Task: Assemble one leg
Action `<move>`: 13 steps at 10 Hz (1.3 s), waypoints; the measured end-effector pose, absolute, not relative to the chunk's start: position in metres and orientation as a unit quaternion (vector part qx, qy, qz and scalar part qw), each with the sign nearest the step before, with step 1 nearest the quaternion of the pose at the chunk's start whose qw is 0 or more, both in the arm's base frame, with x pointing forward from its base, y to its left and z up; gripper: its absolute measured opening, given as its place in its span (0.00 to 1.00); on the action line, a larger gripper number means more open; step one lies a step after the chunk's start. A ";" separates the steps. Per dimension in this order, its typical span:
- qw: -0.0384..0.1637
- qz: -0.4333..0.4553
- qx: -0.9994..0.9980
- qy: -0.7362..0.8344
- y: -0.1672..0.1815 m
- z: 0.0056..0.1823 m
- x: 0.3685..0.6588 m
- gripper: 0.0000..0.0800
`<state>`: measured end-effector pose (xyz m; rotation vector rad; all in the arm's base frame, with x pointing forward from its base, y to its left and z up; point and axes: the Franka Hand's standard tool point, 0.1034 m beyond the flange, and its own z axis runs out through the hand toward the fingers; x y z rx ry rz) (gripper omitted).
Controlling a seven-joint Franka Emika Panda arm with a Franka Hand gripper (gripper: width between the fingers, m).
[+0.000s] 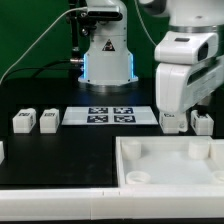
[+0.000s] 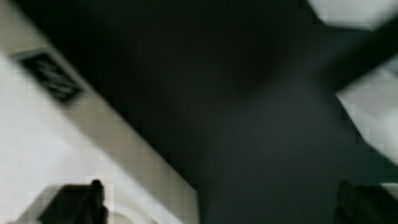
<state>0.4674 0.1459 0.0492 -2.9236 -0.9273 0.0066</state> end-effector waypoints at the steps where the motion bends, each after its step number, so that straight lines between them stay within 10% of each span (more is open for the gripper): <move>1: 0.042 0.004 -0.965 -0.260 0.148 0.049 0.467 0.81; 9: 0.055 0.052 -0.997 -0.004 0.169 0.041 0.450 0.81; 13: 0.030 0.258 -0.966 -0.011 0.176 0.044 0.435 0.81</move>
Offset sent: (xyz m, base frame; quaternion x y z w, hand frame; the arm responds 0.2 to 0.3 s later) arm 0.0000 0.0000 0.0000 0.0000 0.0000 0.2667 0.9638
